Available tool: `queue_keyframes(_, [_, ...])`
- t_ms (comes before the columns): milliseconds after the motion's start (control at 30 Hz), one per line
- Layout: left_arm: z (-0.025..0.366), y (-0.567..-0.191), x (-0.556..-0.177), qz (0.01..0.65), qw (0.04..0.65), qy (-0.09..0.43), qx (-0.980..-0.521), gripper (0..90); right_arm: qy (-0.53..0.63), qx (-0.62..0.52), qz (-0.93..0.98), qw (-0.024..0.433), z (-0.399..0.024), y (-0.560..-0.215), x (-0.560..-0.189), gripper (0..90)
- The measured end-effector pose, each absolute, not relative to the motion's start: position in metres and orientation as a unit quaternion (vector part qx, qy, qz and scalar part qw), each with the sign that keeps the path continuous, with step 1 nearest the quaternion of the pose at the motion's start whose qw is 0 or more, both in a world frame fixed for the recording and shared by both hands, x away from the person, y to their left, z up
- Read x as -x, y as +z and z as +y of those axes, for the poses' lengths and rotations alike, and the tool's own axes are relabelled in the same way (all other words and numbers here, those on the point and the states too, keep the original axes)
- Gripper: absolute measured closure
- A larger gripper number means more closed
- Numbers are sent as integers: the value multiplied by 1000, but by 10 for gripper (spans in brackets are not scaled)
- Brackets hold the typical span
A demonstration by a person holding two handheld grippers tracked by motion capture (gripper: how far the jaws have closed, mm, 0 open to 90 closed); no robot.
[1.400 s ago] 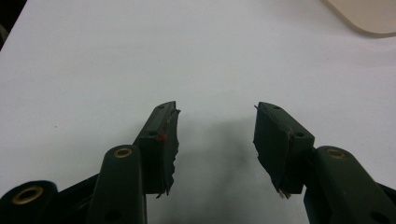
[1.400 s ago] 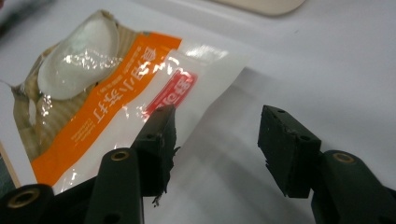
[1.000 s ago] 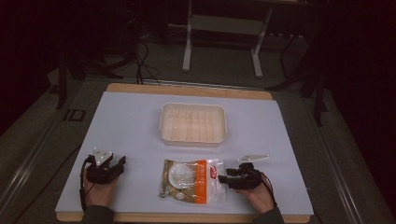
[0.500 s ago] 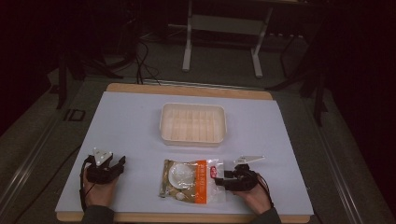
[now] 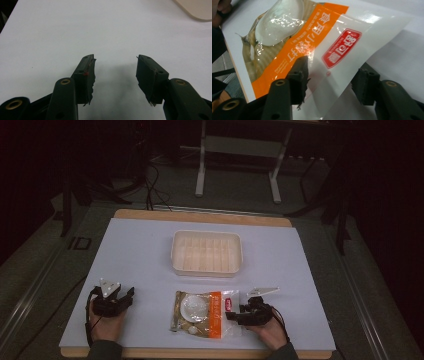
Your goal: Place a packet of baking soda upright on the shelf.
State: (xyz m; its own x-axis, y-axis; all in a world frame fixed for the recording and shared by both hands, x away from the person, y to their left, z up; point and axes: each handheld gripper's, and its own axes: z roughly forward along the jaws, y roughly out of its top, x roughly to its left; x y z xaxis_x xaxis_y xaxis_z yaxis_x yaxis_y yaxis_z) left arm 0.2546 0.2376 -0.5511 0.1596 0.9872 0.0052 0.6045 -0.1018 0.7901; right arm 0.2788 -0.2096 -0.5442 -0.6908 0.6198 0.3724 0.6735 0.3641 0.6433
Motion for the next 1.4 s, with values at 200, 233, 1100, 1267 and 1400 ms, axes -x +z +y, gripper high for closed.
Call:
queue_keyframes(200, [237,-551,-254,581,334,288,-684,487,-403,398,-823,38,-207,-544,-279,572])
queue_keyframes(233, [237,-551,-254,581,334,288,-684,487,-403,399,-823,38,-207,-544,-279,586])
queue_keyframes(1100, [238,-551,-254,581,334,289,-683,486,-378,443,-811,50,-202,-535,-275,900])
queue_keyframes(1267, [237,-551,-254,582,334,290,-682,486,-384,444,-808,53,-203,-532,-275,900])
queue_keyframes(1400, [237,-551,-254,582,335,291,-682,486,-393,446,-802,57,-205,-529,-275,900])
